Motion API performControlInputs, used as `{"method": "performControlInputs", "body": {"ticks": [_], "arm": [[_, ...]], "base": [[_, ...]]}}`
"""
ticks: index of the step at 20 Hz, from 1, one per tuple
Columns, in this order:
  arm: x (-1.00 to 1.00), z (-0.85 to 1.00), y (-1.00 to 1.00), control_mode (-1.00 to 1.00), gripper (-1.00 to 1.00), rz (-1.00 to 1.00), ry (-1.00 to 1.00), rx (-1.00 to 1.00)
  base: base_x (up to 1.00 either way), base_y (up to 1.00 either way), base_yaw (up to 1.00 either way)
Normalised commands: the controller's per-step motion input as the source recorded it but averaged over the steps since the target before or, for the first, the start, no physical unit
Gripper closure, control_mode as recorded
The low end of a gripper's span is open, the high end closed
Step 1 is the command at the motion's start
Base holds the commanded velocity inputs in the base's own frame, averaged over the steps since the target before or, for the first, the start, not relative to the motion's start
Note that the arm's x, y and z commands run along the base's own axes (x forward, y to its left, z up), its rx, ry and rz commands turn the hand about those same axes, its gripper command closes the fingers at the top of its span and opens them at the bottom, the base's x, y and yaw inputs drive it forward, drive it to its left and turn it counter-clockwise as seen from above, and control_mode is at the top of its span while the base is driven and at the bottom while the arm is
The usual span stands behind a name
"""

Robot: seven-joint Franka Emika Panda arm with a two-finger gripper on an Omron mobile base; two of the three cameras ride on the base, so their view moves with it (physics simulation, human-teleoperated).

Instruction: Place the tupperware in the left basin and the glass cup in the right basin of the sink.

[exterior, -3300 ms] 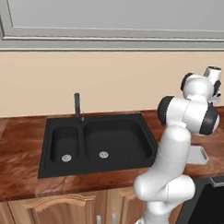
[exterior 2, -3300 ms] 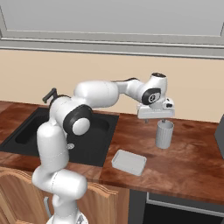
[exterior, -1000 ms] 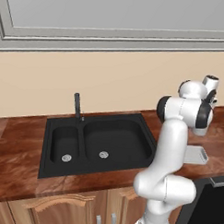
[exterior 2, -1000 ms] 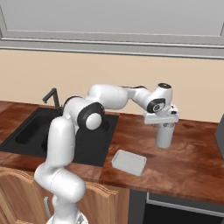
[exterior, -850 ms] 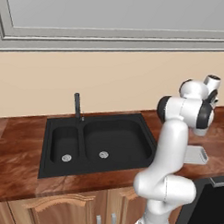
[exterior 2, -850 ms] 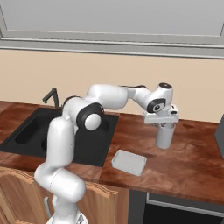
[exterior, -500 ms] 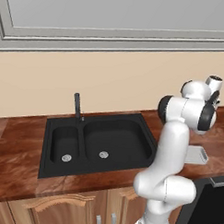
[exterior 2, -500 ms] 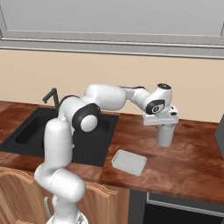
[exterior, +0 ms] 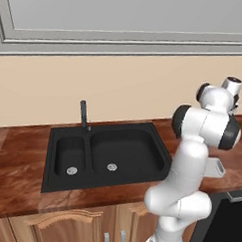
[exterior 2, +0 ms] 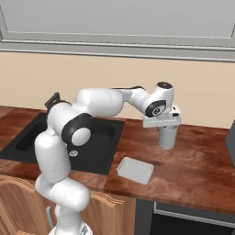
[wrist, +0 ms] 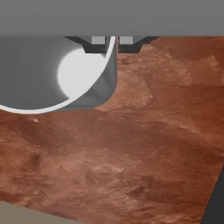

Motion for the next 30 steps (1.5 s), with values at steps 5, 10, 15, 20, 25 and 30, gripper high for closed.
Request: {"method": "performControlInputs", "body": {"ticks": [5,10,15,20,25,30], "arm": [[-0.26,0.36,0.48,-1.0,1.0,0.0,-0.08,-0.02],[-0.22,0.28,0.58,-1.0,1.0,0.0,-0.1,-0.05],[-0.2,0.25,0.59,-1.0,1.0,0.01,-0.05,-0.07],[-0.13,0.14,0.64,-1.0,1.0,0.02,0.0,-0.11],[-0.1,0.16,0.63,-1.0,1.0,0.03,0.0,-0.07],[-0.07,0.21,0.59,-1.0,1.0,0.02,0.0,-0.01]], "base": [[0.0,0.0,0.0],[0.0,0.0,0.0],[0.0,0.0,0.0],[0.0,0.0,0.0],[0.0,0.0,0.0],[0.0,0.0,0.0]]}}
